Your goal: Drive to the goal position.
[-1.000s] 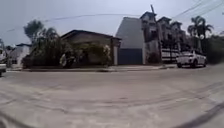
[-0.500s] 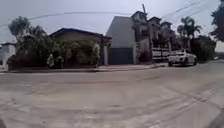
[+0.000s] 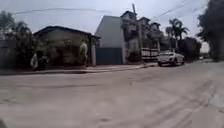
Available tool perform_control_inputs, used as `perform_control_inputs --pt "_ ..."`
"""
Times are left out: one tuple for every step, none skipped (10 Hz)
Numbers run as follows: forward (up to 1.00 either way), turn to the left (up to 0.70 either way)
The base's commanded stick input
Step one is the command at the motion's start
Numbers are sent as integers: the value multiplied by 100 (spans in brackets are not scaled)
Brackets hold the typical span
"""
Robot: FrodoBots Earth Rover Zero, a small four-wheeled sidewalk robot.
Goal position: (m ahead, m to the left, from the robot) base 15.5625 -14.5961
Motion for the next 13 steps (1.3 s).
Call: perform_control_inputs --pt "85 -34" --pt "93 -37" --pt "100 -40" --pt "100 -40" --pt "100 -40" --pt "100 -40" --pt "100 -40" --pt "100 -40" --pt "100 -40" --pt "100 -40" --pt "100 -40" --pt "100 -40" --pt "100 -40"
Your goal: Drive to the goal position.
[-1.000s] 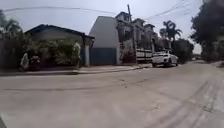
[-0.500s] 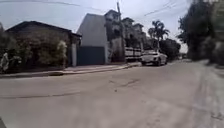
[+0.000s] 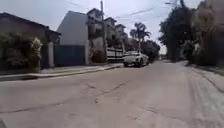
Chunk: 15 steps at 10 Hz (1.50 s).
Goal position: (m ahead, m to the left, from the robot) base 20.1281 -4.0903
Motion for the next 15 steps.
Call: perform_control_inputs --pt "100 -40" --pt "100 -40" --pt "100 -40" --pt "100 -40" --pt "100 -40" --pt "100 -40" --pt "100 -40" --pt "100 -40" --pt "100 -36" --pt "100 -13" --pt "100 0" --pt "100 0" --pt "100 0" --pt "100 0" --pt "100 0"
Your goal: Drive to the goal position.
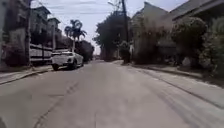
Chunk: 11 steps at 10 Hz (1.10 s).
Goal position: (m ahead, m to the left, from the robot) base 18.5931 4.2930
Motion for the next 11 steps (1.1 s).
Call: perform_control_inputs --pt "100 0" --pt "100 0" --pt "100 0" --pt "100 31" --pt "100 40" --pt "100 13" --pt "100 0" --pt "100 0" --pt "100 0" --pt "100 0" --pt "100 0"
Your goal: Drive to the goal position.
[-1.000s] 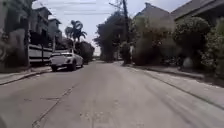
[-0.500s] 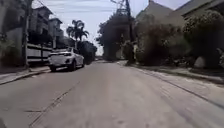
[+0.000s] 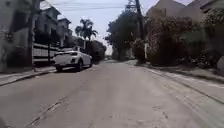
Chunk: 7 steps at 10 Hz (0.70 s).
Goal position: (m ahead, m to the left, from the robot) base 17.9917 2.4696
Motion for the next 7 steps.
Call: perform_control_inputs --pt "100 0" --pt "100 0" --pt "100 0" --pt "100 0" --pt "100 0" --pt "100 0" --pt "100 0"
